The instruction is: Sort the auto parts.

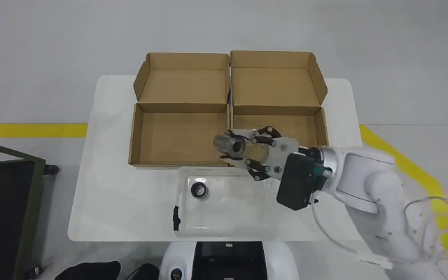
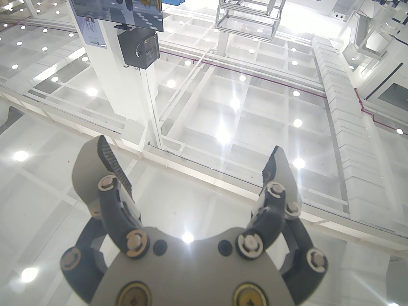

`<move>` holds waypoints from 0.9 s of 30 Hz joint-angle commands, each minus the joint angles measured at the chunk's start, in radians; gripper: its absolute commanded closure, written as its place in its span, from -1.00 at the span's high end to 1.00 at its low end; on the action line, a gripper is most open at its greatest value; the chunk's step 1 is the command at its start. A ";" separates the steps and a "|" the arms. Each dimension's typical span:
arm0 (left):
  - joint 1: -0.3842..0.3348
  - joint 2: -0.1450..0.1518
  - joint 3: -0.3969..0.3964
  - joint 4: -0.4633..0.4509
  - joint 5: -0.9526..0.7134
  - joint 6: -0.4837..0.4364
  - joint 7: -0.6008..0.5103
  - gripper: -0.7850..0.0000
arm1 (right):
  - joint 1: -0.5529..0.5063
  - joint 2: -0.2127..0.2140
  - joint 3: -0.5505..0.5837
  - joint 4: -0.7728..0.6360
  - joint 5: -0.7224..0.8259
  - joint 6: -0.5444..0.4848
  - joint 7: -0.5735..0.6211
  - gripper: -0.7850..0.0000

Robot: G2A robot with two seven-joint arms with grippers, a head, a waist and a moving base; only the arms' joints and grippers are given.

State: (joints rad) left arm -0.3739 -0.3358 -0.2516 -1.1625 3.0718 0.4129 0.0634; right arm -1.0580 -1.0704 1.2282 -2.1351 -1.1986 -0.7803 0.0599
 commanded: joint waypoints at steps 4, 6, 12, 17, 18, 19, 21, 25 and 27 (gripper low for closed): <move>0.000 0.000 0.000 0.000 0.000 0.000 0.000 1.00 | -0.012 0.003 0.056 -0.041 -0.052 0.032 -0.059 -1.00; 0.000 0.000 0.000 0.000 0.000 0.000 0.000 1.00 | -0.016 0.004 0.068 -0.043 -0.055 0.035 -0.081 -1.00; 0.000 0.000 0.000 0.000 0.000 0.000 0.000 1.00 | -0.015 0.004 0.082 -0.038 -0.061 0.039 -0.117 -1.00; 0.000 0.000 0.000 0.000 0.000 0.000 0.000 1.00 | -0.015 0.004 0.089 -0.036 -0.064 0.048 -0.127 -1.00; 0.000 0.000 0.000 0.000 0.000 0.000 0.000 1.00 | -0.015 0.005 0.091 -0.035 -0.065 0.048 -0.127 -1.00; 0.000 0.000 0.000 0.000 0.000 0.000 0.000 1.00 | -0.016 0.005 0.091 -0.034 -0.067 0.046 -0.126 -1.00; 0.000 0.000 0.000 0.000 0.000 0.000 0.000 1.00 | -0.020 0.005 0.087 -0.027 -0.069 0.039 -0.122 -1.00; 0.000 0.000 0.000 0.000 0.000 0.000 0.000 1.00 | -0.027 0.005 0.064 -0.008 -0.071 0.019 -0.119 -1.00; 0.000 0.000 0.000 0.000 0.000 0.000 0.000 1.00 | -0.029 0.005 0.049 0.002 -0.074 0.010 -0.115 -1.00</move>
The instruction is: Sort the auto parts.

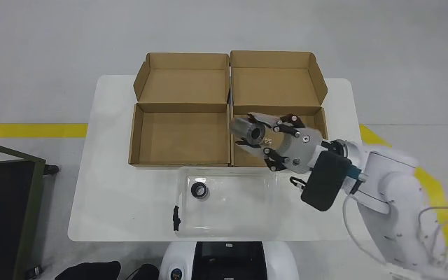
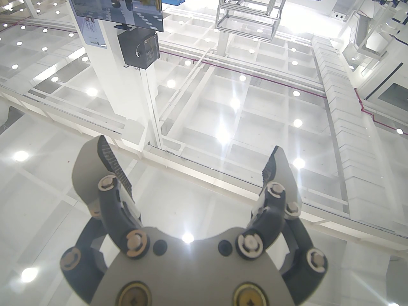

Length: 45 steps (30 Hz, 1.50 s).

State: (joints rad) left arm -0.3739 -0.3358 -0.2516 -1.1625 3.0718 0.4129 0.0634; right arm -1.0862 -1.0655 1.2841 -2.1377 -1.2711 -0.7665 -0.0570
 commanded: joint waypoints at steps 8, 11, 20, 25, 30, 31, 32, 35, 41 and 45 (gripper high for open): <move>0.000 0.000 0.000 0.000 0.000 0.000 0.000 1.00 | 0.004 -0.006 -0.086 0.058 -0.021 -0.023 0.036 -1.00; 0.000 0.000 0.000 0.000 0.000 0.000 0.000 1.00 | 0.010 -0.009 -0.123 0.089 -0.032 -0.024 0.050 -1.00; 0.000 0.000 0.000 0.000 0.000 0.000 0.000 1.00 | 0.055 -0.033 -0.277 0.189 -0.076 -0.003 0.093 -1.00; 0.000 0.000 0.000 0.000 0.000 0.000 0.000 1.00 | 0.098 -0.053 -0.358 0.248 -0.088 0.020 0.108 -1.00; 0.000 0.000 0.000 0.000 0.000 0.000 0.000 1.00 | 0.155 -0.075 -0.427 0.302 -0.099 0.040 0.146 -1.00; 0.000 0.000 0.000 0.000 0.000 0.000 0.000 1.00 | 0.170 -0.080 -0.440 0.316 -0.101 0.045 0.155 -1.00; 0.000 0.000 0.000 0.000 0.000 0.000 0.000 1.00 | 0.185 -0.086 -0.454 0.330 -0.098 0.051 0.162 -1.00; 0.000 0.000 0.000 0.000 0.000 0.000 0.000 1.00 | 0.228 -0.105 -0.497 0.376 -0.084 0.065 0.182 -1.00; 0.000 0.000 0.000 0.000 0.000 0.000 0.000 1.00 | 0.322 -0.150 -0.581 0.486 -0.047 0.095 0.211 -1.00; 0.000 0.000 0.000 0.000 0.000 0.000 0.000 1.00 | 0.386 -0.184 -0.634 0.552 -0.027 0.110 0.226 -1.00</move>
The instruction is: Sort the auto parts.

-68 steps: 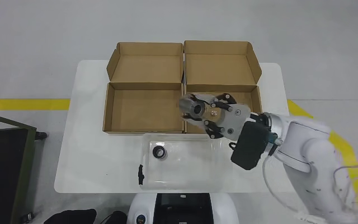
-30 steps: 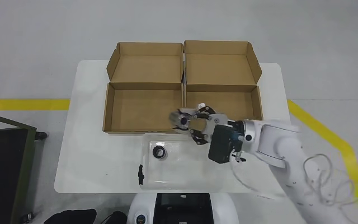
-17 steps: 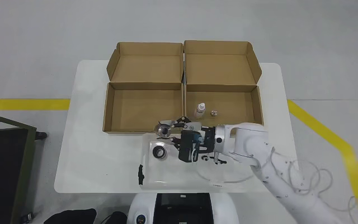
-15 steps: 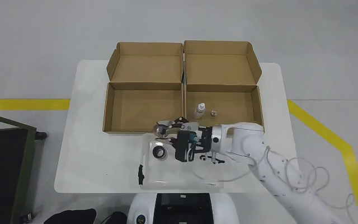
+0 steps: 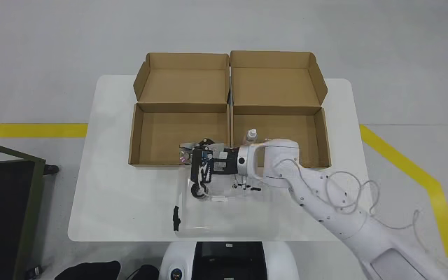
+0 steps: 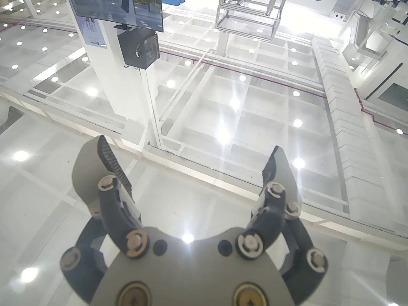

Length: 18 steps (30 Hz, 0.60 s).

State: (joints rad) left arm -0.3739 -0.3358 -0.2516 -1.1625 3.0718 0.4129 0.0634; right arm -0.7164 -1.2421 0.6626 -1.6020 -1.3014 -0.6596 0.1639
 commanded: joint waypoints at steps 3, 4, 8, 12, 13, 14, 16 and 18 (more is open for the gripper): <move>0.000 0.000 0.000 0.000 0.000 0.000 0.000 1.00 | 0.060 -0.036 -0.054 0.072 0.016 0.015 0.016 -1.00; 0.000 0.000 0.000 0.000 0.000 0.000 0.000 1.00 | 0.074 -0.046 -0.067 0.093 0.021 0.019 0.019 -1.00; 0.000 0.000 0.000 0.000 0.000 0.000 0.000 1.00 | 0.123 -0.084 -0.111 0.179 0.040 0.035 0.029 -1.00; 0.000 0.000 0.000 0.000 0.000 0.000 0.000 1.00 | 0.162 -0.120 -0.145 0.254 0.067 0.036 0.018 -1.00; 0.000 0.000 0.000 0.000 0.000 0.000 0.000 1.00 | 0.172 -0.129 -0.153 0.272 0.070 0.032 0.017 -1.00; 0.000 0.000 0.000 0.000 0.000 0.000 0.000 1.00 | 0.183 -0.138 -0.160 0.291 0.072 0.030 0.019 -1.00; 0.000 0.000 0.000 0.000 0.000 0.000 0.000 1.00 | 0.202 -0.156 -0.175 0.330 0.079 0.030 0.024 -1.00; 0.000 0.000 0.000 0.000 0.000 0.000 0.000 1.00 | 0.220 -0.174 -0.189 0.370 0.088 0.029 0.030 -1.00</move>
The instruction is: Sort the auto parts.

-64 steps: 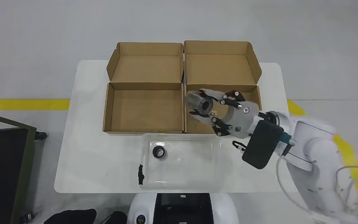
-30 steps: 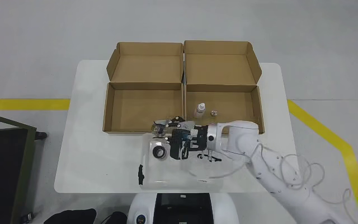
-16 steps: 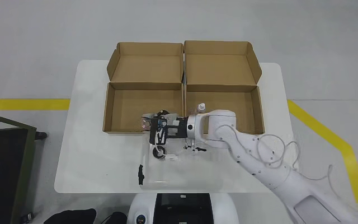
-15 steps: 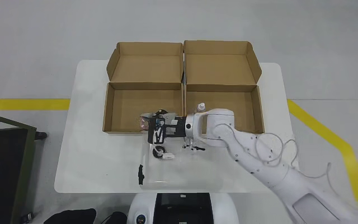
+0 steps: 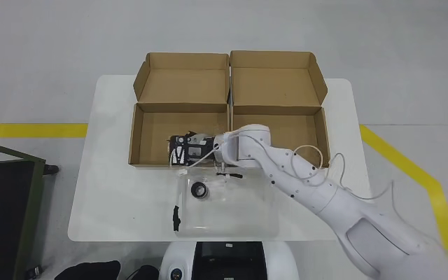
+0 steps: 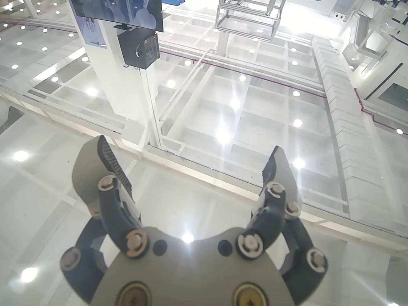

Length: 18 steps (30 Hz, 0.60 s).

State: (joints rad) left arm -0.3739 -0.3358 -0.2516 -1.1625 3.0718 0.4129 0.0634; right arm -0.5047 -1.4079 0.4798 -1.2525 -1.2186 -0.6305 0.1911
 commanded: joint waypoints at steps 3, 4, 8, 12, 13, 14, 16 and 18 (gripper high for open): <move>0.000 0.000 0.000 0.000 0.000 0.000 0.000 1.00 | 0.032 -0.035 -0.026 0.071 0.012 -0.003 0.016 -1.00; 0.000 0.000 0.000 0.000 0.000 0.000 0.000 1.00 | 0.039 -0.044 -0.032 0.088 0.015 -0.003 0.021 -1.00; 0.000 0.000 0.000 0.000 0.000 0.000 0.000 1.00 | 0.064 -0.077 -0.051 0.155 0.021 0.001 0.040 -1.00; 0.000 0.000 0.000 0.000 0.000 0.000 0.000 1.00 | 0.077 -0.107 -0.065 0.225 0.028 0.007 0.048 -1.00; 0.000 0.000 0.000 0.000 0.000 0.000 0.000 1.00 | 0.080 -0.114 -0.067 0.242 0.029 0.008 0.047 -1.00; 0.000 0.000 0.000 0.000 0.000 0.000 0.000 1.00 | 0.083 -0.121 -0.070 0.257 0.028 0.009 0.047 -1.00; 0.000 0.000 0.000 0.000 0.000 0.000 0.000 1.00 | 0.085 -0.132 -0.075 0.280 0.027 0.010 0.045 -1.00; 0.000 0.000 0.000 0.000 0.000 0.000 0.000 1.00 | 0.087 -0.142 -0.075 0.304 0.024 0.012 0.041 -1.00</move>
State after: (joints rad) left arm -0.3739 -0.3358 -0.2516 -1.1625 3.0718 0.4129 0.0634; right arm -0.4186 -1.5459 0.4045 -0.9593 -1.1928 -0.6199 0.2339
